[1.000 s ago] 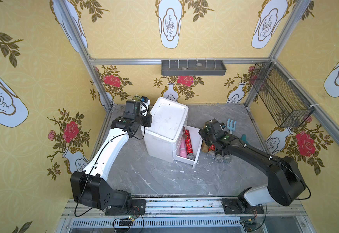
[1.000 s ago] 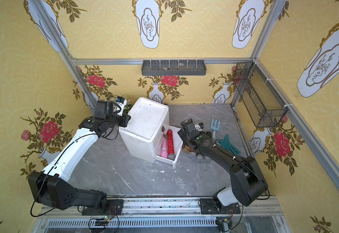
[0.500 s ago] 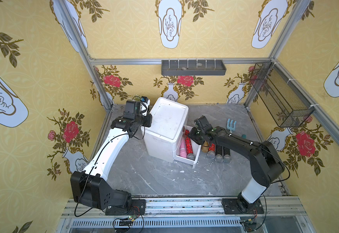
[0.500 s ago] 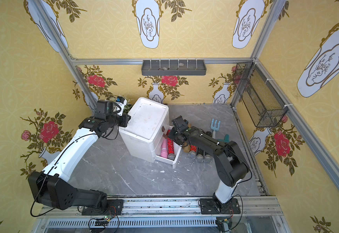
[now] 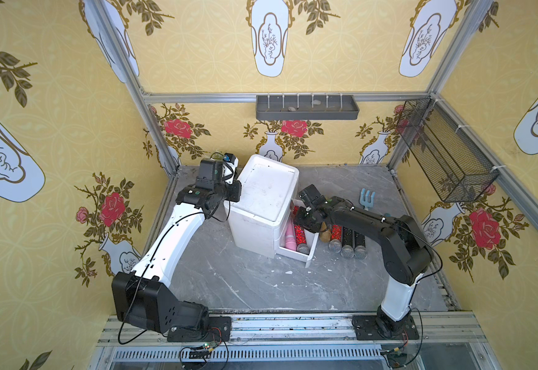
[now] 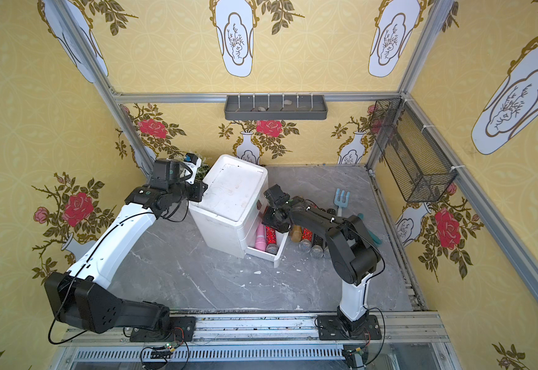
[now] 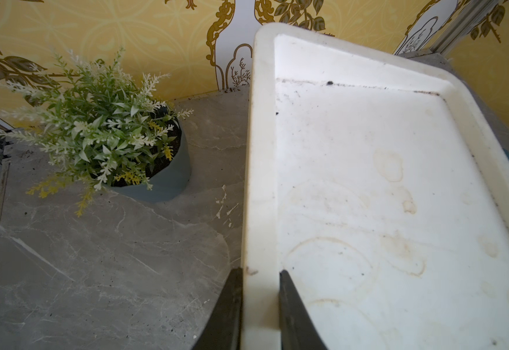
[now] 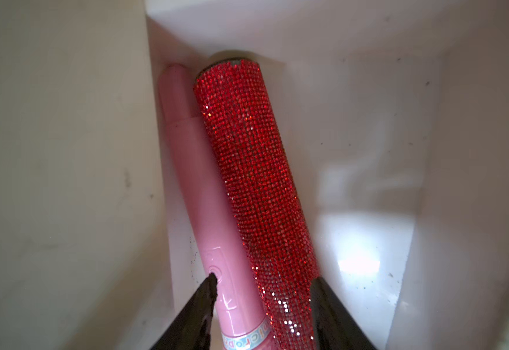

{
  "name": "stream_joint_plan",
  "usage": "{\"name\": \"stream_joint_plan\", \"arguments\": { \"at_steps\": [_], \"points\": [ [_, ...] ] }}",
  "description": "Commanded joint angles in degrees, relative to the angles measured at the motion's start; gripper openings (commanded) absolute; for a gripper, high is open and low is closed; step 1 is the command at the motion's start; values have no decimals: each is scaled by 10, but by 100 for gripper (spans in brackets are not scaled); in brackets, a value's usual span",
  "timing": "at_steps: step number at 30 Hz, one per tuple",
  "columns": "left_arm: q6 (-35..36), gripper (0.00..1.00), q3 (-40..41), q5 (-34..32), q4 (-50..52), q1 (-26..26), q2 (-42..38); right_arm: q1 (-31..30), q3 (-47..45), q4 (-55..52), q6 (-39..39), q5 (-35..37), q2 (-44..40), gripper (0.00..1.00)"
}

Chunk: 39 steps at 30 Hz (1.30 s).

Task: Take the microphone out of the drawer
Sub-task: Pick up the microphone from the drawer.

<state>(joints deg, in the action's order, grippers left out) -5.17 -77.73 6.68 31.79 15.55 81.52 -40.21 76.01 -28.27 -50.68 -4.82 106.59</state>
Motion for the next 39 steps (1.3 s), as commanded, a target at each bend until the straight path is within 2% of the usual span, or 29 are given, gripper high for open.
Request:
{"name": "stream_joint_plan", "arguments": {
  "at_steps": [1,28,39],
  "points": [
    [-18,17,9,-2,75,-1,13,-7,20,-39,26,28,14,53],
    [-16,17,10,-2,77,0,16,-23,82,-92,58,78,86,53],
    [-16,17,10,-2,77,0,17,-23,60,-70,55,82,67,37]
  ]
}}
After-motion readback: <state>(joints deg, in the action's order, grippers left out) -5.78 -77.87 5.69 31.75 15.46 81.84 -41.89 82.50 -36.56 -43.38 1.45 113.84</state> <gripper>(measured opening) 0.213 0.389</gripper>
